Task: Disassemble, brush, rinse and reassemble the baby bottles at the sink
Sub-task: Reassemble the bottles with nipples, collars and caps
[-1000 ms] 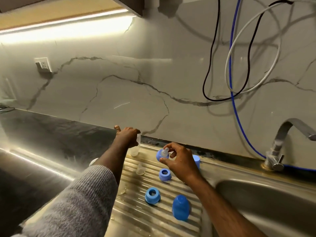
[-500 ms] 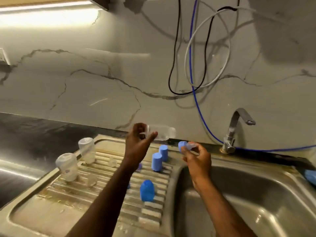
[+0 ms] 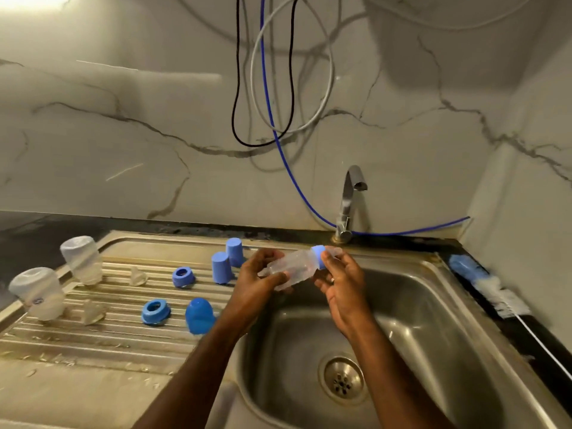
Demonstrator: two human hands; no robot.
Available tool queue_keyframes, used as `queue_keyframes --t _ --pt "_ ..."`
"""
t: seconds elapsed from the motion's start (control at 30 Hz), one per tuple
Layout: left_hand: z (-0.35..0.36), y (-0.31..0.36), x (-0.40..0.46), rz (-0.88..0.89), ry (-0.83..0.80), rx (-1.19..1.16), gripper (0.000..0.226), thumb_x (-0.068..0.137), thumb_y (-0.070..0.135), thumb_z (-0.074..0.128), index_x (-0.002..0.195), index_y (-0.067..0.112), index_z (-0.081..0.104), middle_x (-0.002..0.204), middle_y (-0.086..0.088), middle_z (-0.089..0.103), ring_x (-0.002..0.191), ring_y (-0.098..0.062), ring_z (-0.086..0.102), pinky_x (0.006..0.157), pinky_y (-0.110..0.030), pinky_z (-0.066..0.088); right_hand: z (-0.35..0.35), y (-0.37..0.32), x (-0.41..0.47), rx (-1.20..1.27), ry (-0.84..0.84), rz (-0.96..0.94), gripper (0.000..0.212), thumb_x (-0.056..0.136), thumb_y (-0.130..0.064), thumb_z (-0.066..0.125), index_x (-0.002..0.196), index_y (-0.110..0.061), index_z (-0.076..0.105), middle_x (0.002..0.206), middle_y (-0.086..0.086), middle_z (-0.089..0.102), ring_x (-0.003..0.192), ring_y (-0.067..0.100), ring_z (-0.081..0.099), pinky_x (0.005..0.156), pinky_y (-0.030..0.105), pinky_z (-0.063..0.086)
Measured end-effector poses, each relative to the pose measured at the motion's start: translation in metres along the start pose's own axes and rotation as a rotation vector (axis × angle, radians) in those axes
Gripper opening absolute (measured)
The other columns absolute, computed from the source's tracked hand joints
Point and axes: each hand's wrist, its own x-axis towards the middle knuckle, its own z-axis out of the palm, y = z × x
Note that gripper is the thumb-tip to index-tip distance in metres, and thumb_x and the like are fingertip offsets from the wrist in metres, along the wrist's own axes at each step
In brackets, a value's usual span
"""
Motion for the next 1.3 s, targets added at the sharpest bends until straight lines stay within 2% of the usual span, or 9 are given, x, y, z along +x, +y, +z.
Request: queue_keyframes --t 0.2,0.4,0.47,0.53,0.67,0.9,0.97,1.1,1.3 --pt "0.003 -0.009 -0.005 0.111 -0.127 0.325 0.051 0.078 0.035 0.084 0.121 0.032 0.058 0.111 0.012 0.064 0.097 0.004 0.066 0.069 -0.04 0.064 -0.011 -0.006 -0.003 -0.127 -0.124 0.005 0.018 0.096 -0.011 0.06 0.112 -0.01 0.067 0.11 0.013 0.072 0.101 0.028 0.072 0.086 0.044 0.06" --pt "0.0 -0.014 -0.004 -0.011 -0.223 0.064 0.04 0.089 0.043 0.073 0.124 0.024 0.065 0.103 -0.007 0.074 0.071 -0.029 0.067 0.049 -0.029 0.05 -0.016 -0.014 -0.006 -0.02 -0.199 0.08 0.035 0.082 -0.016 0.066 0.116 -0.007 0.067 0.114 0.012 0.072 0.107 0.027 0.07 0.088 0.039 0.059" --pt "-0.001 -0.018 -0.003 0.014 -0.178 0.162 0.052 0.085 0.048 0.076 0.129 0.024 0.062 0.107 -0.003 0.073 0.081 -0.022 0.07 0.055 -0.028 0.053 -0.016 -0.011 -0.006 -0.025 -0.192 0.098 0.039 0.079 -0.016 0.068 0.117 -0.007 0.067 0.116 0.014 0.072 0.109 0.028 0.069 0.089 0.04 0.059" --pt "-0.003 -0.023 0.0 0.104 -0.104 0.373 0.069 0.076 0.059 0.078 0.134 0.027 0.059 0.12 0.008 0.069 0.102 -0.009 0.067 0.077 -0.026 0.057 -0.017 -0.007 -0.004 -0.062 -0.166 0.101 0.034 0.084 -0.013 0.068 0.117 -0.006 0.067 0.116 0.016 0.072 0.109 0.031 0.069 0.091 0.043 0.059" --pt "-0.005 -0.029 0.003 0.206 -0.062 0.561 0.071 0.074 0.045 0.084 0.137 0.031 0.055 0.127 0.015 0.06 0.114 0.0 0.057 0.095 -0.024 0.05 -0.019 -0.004 -0.002 -0.151 -0.139 0.091 0.021 0.093 -0.005 0.064 0.113 -0.008 0.068 0.114 0.016 0.073 0.105 0.028 0.071 0.091 0.041 0.059" --pt "-0.003 -0.022 -0.004 -0.017 -0.224 0.068 0.04 0.089 0.04 0.072 0.126 0.027 0.063 0.109 -0.007 0.072 0.076 -0.025 0.07 0.053 -0.029 0.051 -0.025 -0.012 -0.002 0.03 -0.278 0.199 0.037 0.087 -0.013 0.064 0.123 -0.008 0.065 0.122 0.012 0.07 0.116 0.028 0.067 0.095 0.041 0.057" --pt "-0.001 -0.024 -0.005 -0.021 -0.182 0.08 0.04 0.087 0.041 0.074 0.123 0.031 0.062 0.111 -0.005 0.07 0.08 -0.02 0.071 0.058 -0.027 0.054 -0.024 -0.011 0.0 0.005 -0.267 0.198 0.037 0.087 -0.013 0.065 0.123 -0.007 0.065 0.121 0.013 0.071 0.114 0.028 0.068 0.092 0.04 0.058" --pt "-0.002 -0.033 -0.003 0.185 -0.045 0.516 0.066 0.075 0.045 0.084 0.133 0.031 0.055 0.122 0.018 0.06 0.108 0.001 0.059 0.09 -0.02 0.05 -0.021 -0.007 -0.002 -0.137 -0.193 0.168 0.026 0.087 -0.012 0.07 0.112 -0.006 0.069 0.113 0.018 0.073 0.105 0.03 0.071 0.093 0.041 0.058" --pt "-0.002 -0.033 -0.003 0.254 -0.117 0.595 0.07 0.076 0.047 0.083 0.137 0.033 0.052 0.131 0.013 0.059 0.118 0.001 0.056 0.099 -0.024 0.048 -0.007 -0.001 -0.01 -0.334 0.027 0.172 0.065 0.062 -0.055 0.084 0.104 -0.01 0.065 0.098 0.017 0.073 0.093 0.032 0.072 0.09 0.056 0.057"
